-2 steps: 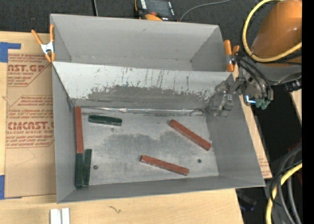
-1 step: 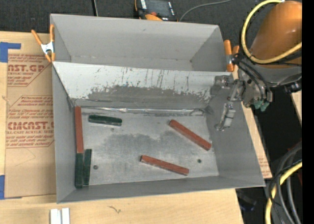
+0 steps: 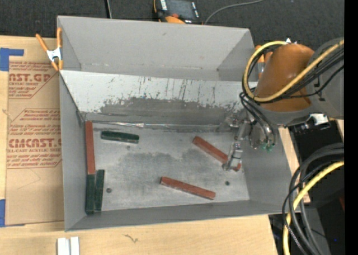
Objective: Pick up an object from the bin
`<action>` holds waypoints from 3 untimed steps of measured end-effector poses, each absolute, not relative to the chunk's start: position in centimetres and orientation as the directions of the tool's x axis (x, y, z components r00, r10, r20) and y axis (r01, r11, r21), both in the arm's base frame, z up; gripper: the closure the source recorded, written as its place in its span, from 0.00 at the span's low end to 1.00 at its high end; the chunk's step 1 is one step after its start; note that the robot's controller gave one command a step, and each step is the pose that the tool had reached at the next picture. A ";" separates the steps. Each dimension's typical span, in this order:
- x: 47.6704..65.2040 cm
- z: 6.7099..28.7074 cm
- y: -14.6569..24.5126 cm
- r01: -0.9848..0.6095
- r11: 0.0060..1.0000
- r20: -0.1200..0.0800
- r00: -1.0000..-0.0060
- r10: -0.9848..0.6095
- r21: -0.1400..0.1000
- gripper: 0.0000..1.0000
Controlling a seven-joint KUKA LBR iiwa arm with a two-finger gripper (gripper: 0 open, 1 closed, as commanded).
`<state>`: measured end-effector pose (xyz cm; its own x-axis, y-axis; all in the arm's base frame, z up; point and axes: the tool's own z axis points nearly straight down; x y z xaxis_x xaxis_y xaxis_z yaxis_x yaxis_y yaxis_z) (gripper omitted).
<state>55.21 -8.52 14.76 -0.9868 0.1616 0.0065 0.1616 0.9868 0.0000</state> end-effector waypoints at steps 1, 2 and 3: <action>56.3 6.5 -8.4 0.179 0.984 0.005 -0.984 0.179 0.000 0.00; 56.4 7.0 -8.4 0.179 0.984 -0.001 -0.984 0.179 0.000 1.00; 56.0 22.9 -5.3 0.023 1.000 -0.011 -1.000 0.023 -0.001 1.00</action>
Offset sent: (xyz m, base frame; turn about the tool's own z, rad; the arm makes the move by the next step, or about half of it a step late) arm 0.0122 0.0010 -0.0776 0.0182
